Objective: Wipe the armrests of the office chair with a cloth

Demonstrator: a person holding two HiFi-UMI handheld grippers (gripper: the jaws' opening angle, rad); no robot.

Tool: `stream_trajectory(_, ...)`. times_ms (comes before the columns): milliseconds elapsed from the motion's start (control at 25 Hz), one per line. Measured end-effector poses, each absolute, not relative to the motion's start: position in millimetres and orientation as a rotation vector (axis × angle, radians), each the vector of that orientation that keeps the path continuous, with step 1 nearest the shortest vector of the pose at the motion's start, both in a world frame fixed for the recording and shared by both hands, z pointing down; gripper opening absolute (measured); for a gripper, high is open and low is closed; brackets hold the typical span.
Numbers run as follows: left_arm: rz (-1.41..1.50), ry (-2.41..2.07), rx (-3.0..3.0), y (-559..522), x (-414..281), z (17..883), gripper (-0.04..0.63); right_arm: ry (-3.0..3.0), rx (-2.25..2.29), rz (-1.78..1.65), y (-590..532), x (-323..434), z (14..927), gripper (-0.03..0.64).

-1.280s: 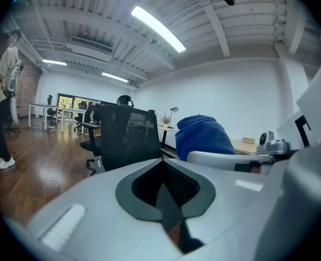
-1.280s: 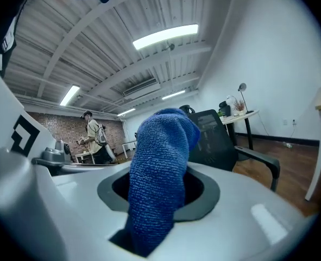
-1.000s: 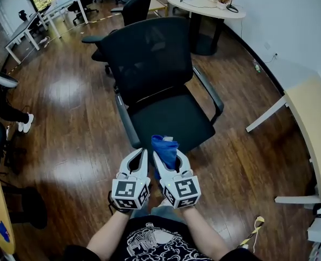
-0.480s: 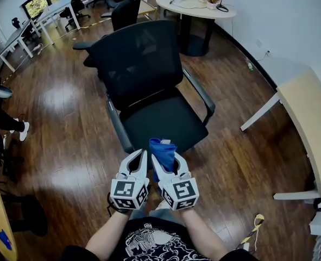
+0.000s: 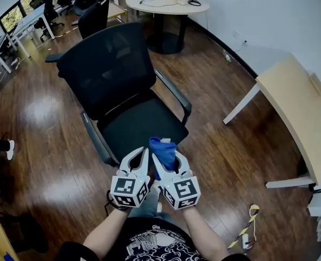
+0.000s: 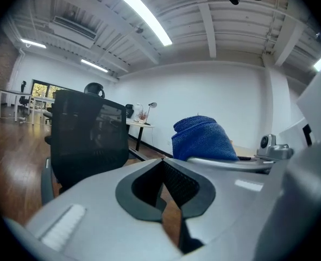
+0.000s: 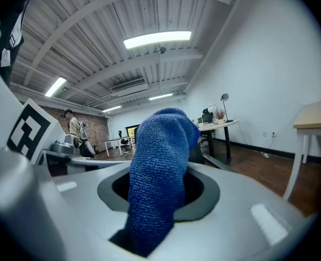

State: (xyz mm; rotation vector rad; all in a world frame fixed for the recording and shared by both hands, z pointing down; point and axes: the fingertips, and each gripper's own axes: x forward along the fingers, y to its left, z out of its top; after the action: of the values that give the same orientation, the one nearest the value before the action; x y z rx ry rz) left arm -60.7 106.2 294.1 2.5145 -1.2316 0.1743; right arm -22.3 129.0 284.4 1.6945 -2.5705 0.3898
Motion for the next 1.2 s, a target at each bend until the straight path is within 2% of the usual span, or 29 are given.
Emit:
stream_trajectory(360, 0.155, -1.169, 2.519, 37.8, 6.9, 303.6, 0.005, -2.509, 1.712, 0.376, 64.3, 46.3, 295.7, 0.137)
stream_trajectory(800, 0.139, -1.248, 2.396, -77.8, 63.8, 316.2, 0.005, -2.515, 1.492, 0.378, -54.4, 101.9, 303.9, 0.137)
stream_trajectory(1200, 0.053, -1.376, 2.334, -160.2, 71.4, 296.1, 0.005, -2.541, 1.294, 0.298, -160.3, 116.7, 297.1, 0.138)
